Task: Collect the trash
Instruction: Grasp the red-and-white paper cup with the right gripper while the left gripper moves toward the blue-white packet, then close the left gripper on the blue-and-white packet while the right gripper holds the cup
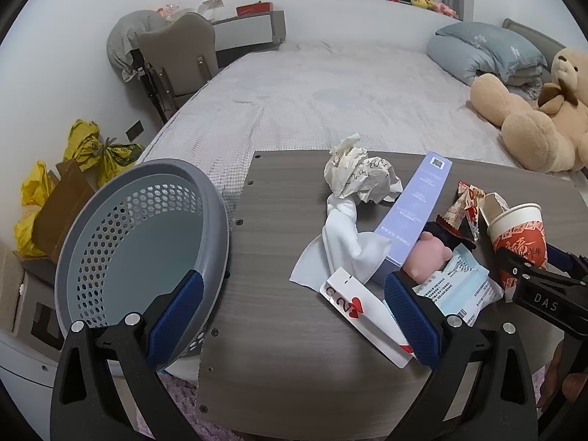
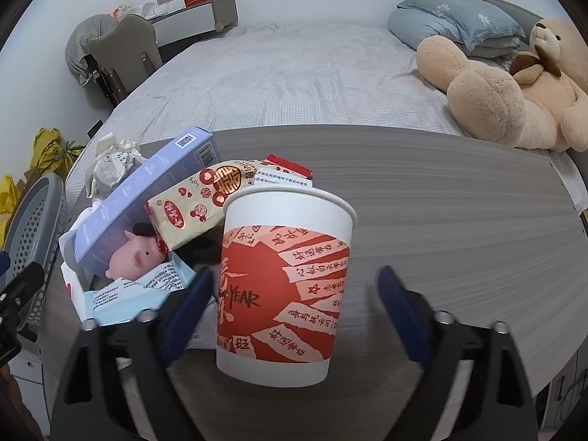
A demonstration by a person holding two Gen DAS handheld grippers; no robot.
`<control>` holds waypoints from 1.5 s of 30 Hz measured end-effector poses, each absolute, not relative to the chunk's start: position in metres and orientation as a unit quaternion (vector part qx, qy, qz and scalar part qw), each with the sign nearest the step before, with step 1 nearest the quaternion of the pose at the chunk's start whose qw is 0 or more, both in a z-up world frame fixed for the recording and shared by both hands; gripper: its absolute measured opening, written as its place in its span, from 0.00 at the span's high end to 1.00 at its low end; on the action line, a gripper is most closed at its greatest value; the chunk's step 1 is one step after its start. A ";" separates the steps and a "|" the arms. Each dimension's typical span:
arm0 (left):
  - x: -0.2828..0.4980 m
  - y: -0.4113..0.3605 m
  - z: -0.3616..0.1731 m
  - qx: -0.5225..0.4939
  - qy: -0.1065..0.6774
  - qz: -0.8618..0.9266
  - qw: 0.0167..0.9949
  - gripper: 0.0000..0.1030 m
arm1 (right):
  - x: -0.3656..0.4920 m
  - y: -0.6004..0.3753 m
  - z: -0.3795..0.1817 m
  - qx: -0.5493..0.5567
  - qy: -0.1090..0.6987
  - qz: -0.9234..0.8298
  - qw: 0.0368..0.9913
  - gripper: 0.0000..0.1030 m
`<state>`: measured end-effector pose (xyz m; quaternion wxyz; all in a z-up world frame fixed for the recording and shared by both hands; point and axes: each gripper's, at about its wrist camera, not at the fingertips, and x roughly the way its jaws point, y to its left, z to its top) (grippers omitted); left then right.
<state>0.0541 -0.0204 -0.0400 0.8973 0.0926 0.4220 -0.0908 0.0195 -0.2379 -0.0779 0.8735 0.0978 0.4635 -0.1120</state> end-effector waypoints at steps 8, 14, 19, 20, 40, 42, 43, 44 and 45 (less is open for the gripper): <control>0.044 -0.031 -0.037 0.112 0.410 -0.117 0.898 0.06 | 0.012 -0.239 -0.074 0.114 0.462 -0.098 0.874 0.41; 0.040 -0.042 -0.041 0.126 0.413 -0.144 0.890 0.06 | -0.008 -0.242 -0.066 0.127 0.452 -0.100 0.877 0.41; 0.034 -0.054 -0.046 0.144 0.409 -0.165 0.886 0.06 | -0.026 -0.249 -0.065 0.139 0.451 -0.092 0.877 0.41; 0.033 -0.058 -0.047 0.148 0.407 -0.173 0.885 0.06 | -0.029 -0.250 -0.065 0.140 0.451 -0.091 0.877 0.41; 0.025 -0.087 -0.057 0.171 0.411 -0.200 0.873 0.06 | -0.040 -0.244 -0.064 0.122 0.437 -0.020 0.891 0.41; 0.025 -0.087 -0.056 0.171 0.409 -0.198 0.874 0.06 | -0.039 -0.246 -0.064 0.120 0.440 -0.018 0.890 0.41; 0.025 -0.087 -0.056 0.171 0.409 -0.198 0.874 0.06 | -0.040 -0.247 -0.066 0.119 0.442 -0.017 0.889 0.41; 0.025 -0.087 -0.056 0.172 0.409 -0.198 0.874 0.06 | -0.040 -0.247 -0.067 0.119 0.444 -0.016 0.888 0.41; 0.025 -0.087 -0.056 0.171 0.409 -0.198 0.874 0.06 | -0.039 -0.248 -0.067 0.118 0.446 -0.017 0.887 0.41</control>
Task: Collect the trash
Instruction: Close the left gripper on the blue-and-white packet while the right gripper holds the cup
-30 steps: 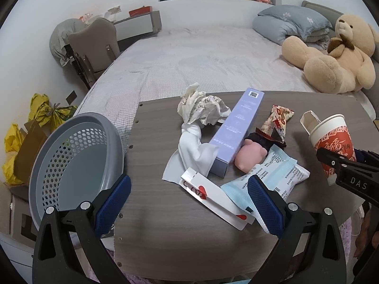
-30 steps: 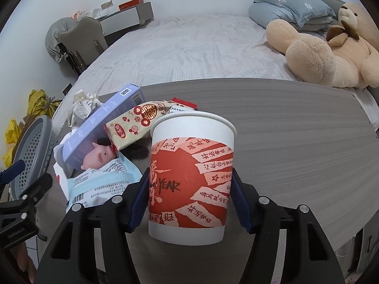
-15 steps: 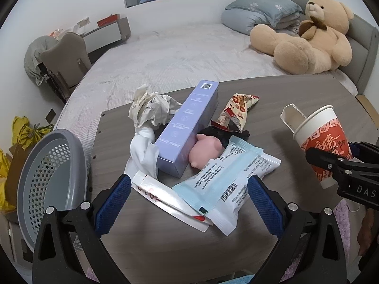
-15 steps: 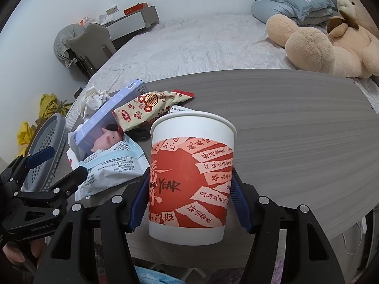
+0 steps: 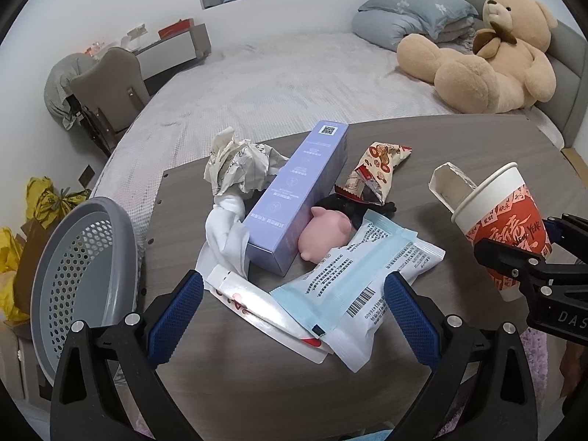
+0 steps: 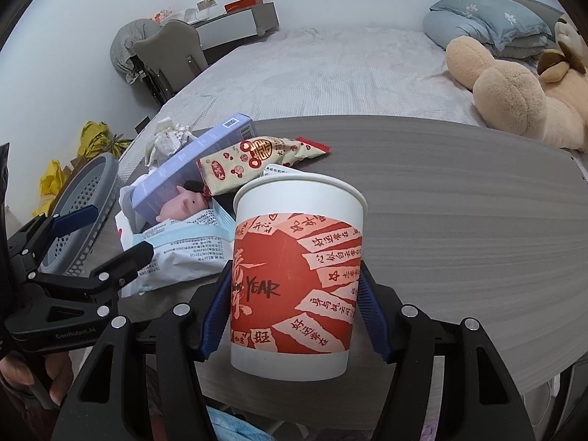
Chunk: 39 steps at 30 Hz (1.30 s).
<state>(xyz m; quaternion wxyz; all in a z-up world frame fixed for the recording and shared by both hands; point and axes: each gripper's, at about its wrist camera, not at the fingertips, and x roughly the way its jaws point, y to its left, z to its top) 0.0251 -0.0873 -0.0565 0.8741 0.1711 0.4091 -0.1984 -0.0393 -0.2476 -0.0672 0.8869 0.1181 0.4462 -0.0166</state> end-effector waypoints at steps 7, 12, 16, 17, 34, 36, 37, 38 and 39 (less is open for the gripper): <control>0.031 -0.085 -0.061 0.167 0.416 -0.204 0.870 0.06 | -0.035 -0.249 -0.071 0.118 0.451 -0.022 0.884 0.41; 0.029 -0.089 -0.065 0.184 0.413 -0.226 0.863 0.06 | -0.039 -0.253 -0.074 0.131 0.451 -0.024 0.882 0.41; 0.028 -0.099 -0.069 0.194 0.412 -0.240 0.857 0.06 | -0.044 -0.257 -0.075 0.140 0.450 -0.026 0.881 0.41; 0.028 -0.102 -0.069 0.194 0.414 -0.246 0.855 0.06 | -0.044 -0.258 -0.075 0.141 0.450 -0.027 0.882 0.41; 0.022 -0.130 -0.081 0.203 0.439 -0.268 0.833 0.06 | -0.065 -0.277 -0.076 0.162 0.439 -0.038 0.883 0.41; 0.023 -0.133 -0.084 0.208 0.439 -0.265 0.833 0.06 | -0.066 -0.278 -0.076 0.164 0.438 -0.037 0.883 0.41; 0.024 -0.134 -0.085 0.209 0.440 -0.264 0.832 0.07 | -0.066 -0.279 -0.076 0.164 0.438 -0.036 0.883 0.41; 0.024 -0.134 -0.087 0.208 0.443 -0.263 0.831 0.08 | -0.066 -0.279 -0.076 0.164 0.438 -0.036 0.883 0.41; 0.025 -0.134 -0.087 0.206 0.446 -0.263 0.830 0.14 | -0.066 -0.279 -0.075 0.165 0.438 -0.036 0.883 0.41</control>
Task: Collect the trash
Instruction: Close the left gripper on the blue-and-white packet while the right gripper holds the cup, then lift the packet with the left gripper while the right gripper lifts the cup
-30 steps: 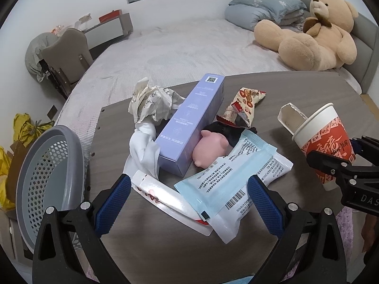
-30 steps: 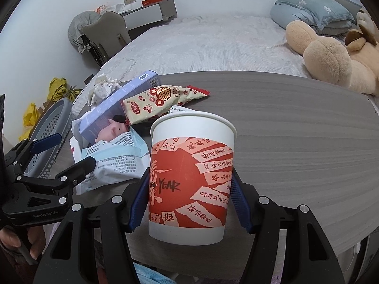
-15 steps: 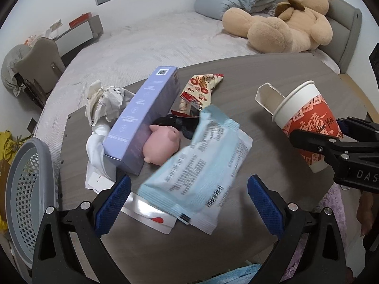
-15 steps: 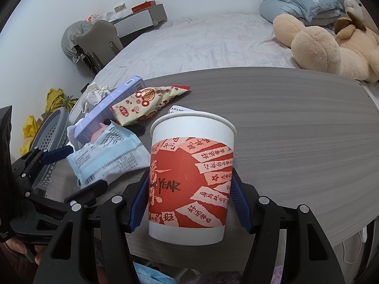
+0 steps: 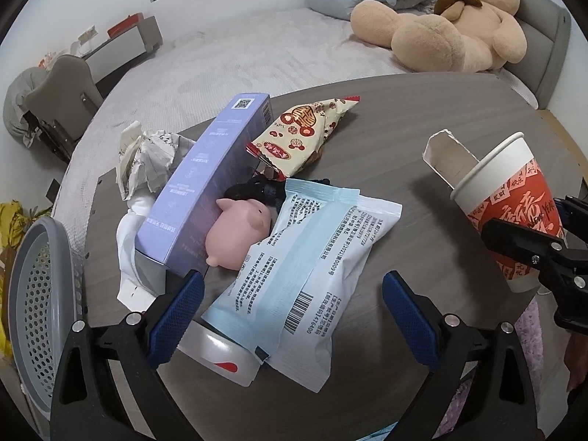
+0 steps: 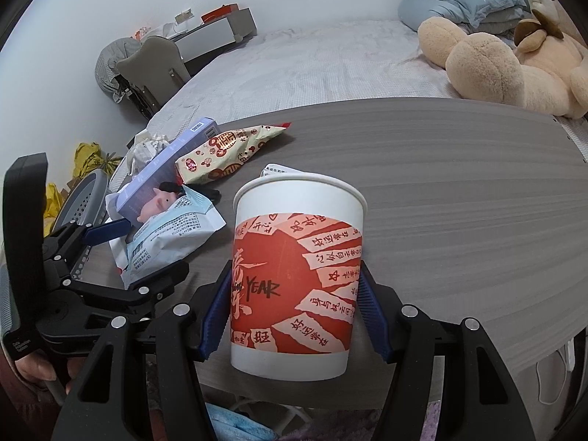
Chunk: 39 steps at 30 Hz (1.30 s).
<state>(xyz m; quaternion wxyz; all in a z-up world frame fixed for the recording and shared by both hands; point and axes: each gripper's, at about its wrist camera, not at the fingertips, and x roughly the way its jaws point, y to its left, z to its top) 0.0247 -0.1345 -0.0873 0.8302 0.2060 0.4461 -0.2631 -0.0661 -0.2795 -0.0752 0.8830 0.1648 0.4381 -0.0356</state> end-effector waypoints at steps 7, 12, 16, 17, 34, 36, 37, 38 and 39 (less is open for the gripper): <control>0.027 -0.130 -0.085 0.186 0.464 -0.276 0.821 0.39 | -0.059 -0.281 -0.078 0.185 0.462 0.003 0.867 0.41; 0.026 -0.116 -0.075 0.164 0.463 -0.282 0.824 0.39 | -0.046 -0.269 -0.065 0.132 0.509 0.050 0.849 0.41; 0.025 -0.109 -0.068 0.148 0.463 -0.280 0.828 0.39 | -0.034 -0.268 -0.050 0.104 0.530 0.066 0.839 0.41; 0.024 -0.108 -0.066 0.146 0.462 -0.280 0.829 0.39 | -0.030 -0.267 -0.047 0.095 0.535 0.067 0.837 0.41; 0.017 -0.089 -0.038 0.137 0.441 -0.288 0.839 0.39 | 0.005 -0.249 -0.020 -0.006 0.602 0.097 0.793 0.41; 0.020 -0.088 -0.040 0.134 0.444 -0.287 0.838 0.39 | 0.004 -0.248 -0.022 0.000 0.603 0.095 0.792 0.41; 0.020 -0.087 -0.041 0.131 0.447 -0.288 0.837 0.39 | 0.003 -0.248 -0.023 0.003 0.603 0.094 0.792 0.41; 0.020 -0.086 -0.042 0.128 0.449 -0.289 0.836 0.39 | 0.001 -0.249 -0.024 0.004 0.602 0.092 0.793 0.41; 0.019 -0.086 -0.044 0.127 0.451 -0.292 0.834 0.39 | -0.002 -0.250 -0.024 0.009 0.600 0.091 0.794 0.41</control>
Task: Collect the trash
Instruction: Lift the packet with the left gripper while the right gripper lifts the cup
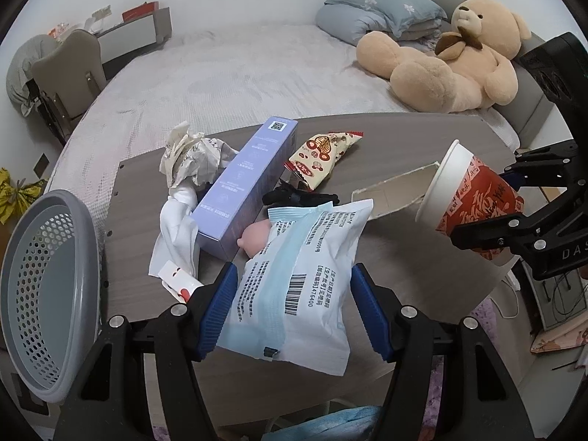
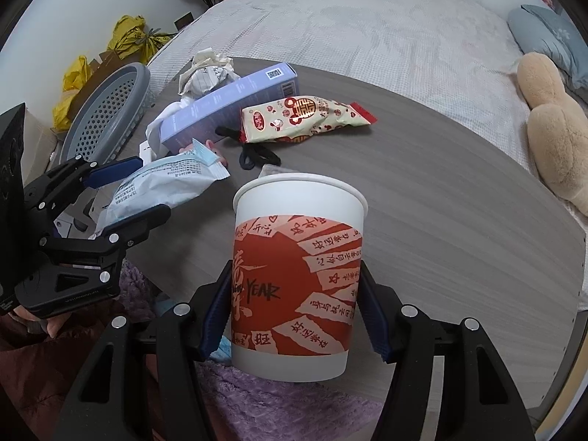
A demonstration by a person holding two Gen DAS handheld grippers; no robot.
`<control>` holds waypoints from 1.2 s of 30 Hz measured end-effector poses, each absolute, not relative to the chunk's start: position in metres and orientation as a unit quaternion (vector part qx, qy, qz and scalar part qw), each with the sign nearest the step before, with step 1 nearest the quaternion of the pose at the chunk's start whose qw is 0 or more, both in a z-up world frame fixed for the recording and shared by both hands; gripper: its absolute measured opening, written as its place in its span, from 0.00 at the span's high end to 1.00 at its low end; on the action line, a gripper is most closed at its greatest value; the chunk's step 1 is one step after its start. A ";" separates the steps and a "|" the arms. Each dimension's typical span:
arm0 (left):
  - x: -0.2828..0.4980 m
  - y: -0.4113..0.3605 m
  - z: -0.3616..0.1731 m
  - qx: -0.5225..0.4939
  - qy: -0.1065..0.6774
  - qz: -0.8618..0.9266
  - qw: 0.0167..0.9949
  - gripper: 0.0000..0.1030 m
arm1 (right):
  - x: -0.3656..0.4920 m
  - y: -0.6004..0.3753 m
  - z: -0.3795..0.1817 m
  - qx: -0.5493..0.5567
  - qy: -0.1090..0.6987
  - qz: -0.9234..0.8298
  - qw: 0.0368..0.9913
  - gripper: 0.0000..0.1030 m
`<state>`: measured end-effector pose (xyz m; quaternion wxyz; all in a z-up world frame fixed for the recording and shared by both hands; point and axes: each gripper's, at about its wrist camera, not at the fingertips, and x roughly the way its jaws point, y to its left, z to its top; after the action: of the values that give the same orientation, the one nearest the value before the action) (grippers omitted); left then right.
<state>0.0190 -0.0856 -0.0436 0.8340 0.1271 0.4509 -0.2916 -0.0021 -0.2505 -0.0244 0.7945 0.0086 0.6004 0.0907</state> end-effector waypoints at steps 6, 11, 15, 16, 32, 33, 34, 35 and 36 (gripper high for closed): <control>0.014 -0.088 -0.054 0.134 0.459 -0.300 0.826 0.39 | -0.020 -0.266 -0.034 0.050 0.593 0.076 0.800 0.41; 0.013 -0.095 -0.060 0.142 0.458 -0.304 0.823 0.39 | -0.036 -0.274 -0.041 0.081 0.579 0.068 0.809 0.41; 0.015 -0.101 -0.067 0.148 0.464 -0.303 0.819 0.39 | -0.043 -0.277 -0.046 0.106 0.565 0.070 0.815 0.41; 0.015 -0.103 -0.069 0.150 0.465 -0.302 0.819 0.39 | -0.044 -0.277 -0.047 0.111 0.563 0.071 0.816 0.41; 0.001 -0.095 -0.036 0.138 0.428 -0.301 0.841 0.47 | -0.057 -0.274 -0.037 0.129 0.524 0.061 0.840 0.41; 0.000 -0.091 -0.030 0.134 0.422 -0.297 0.846 0.47 | -0.057 -0.273 -0.035 0.128 0.520 0.060 0.842 0.41; 0.000 -0.088 -0.026 0.132 0.417 -0.294 0.850 0.47 | -0.057 -0.272 -0.033 0.128 0.516 0.060 0.845 0.41; 0.001 -0.084 -0.020 0.128 0.411 -0.288 0.855 0.47 | -0.056 -0.269 -0.030 0.127 0.510 0.060 0.848 0.41; 0.001 -0.079 -0.014 0.125 0.405 -0.281 0.861 0.47 | -0.054 -0.266 -0.027 0.125 0.506 0.060 0.851 0.41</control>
<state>0.0012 -0.0790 -0.0139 0.8611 0.1246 0.4048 -0.2814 -0.0542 -0.2664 -0.0269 0.8515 0.1247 0.5058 0.0598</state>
